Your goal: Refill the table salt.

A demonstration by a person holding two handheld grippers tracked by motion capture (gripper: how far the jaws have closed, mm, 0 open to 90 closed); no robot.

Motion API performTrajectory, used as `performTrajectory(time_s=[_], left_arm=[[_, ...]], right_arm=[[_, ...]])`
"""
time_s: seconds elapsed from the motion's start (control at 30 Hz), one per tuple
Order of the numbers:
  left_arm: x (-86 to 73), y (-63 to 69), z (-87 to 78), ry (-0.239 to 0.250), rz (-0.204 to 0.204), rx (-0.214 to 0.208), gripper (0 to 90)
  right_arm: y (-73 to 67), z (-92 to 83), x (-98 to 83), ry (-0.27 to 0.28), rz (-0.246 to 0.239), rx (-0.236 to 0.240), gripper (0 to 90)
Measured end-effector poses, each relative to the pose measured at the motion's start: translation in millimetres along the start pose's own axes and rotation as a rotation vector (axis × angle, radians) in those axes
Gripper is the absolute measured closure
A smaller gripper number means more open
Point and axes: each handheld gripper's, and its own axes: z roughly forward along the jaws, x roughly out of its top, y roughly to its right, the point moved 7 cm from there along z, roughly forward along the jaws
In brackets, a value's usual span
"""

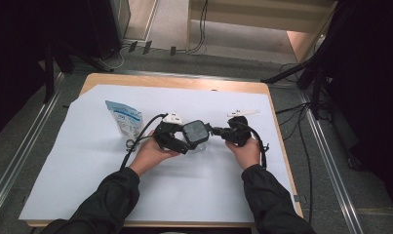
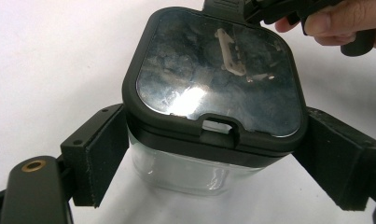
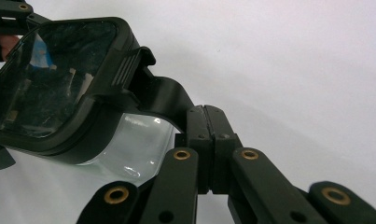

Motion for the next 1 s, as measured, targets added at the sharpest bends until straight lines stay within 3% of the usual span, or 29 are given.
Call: performTrajectory(time_s=[0.5,0.73,1.0], left_arm=[[7.0,2.0,-7.2,0.001,-0.015,-0.013,14.2],[11.4,3.6,-12.0,0.005,-0.008,-0.010,14.6],[13.4,3.7,-16.4,-0.022,0.015,-0.010,15.5]], right_arm=[[-0.3,0.3,0.7,0.003,-0.005,-0.004,90.0],[-1.1,0.1,1.0,0.003,-0.005,-0.001,90.0],[-1.7,0.3,1.0,0.002,-0.009,0.001,90.0]])
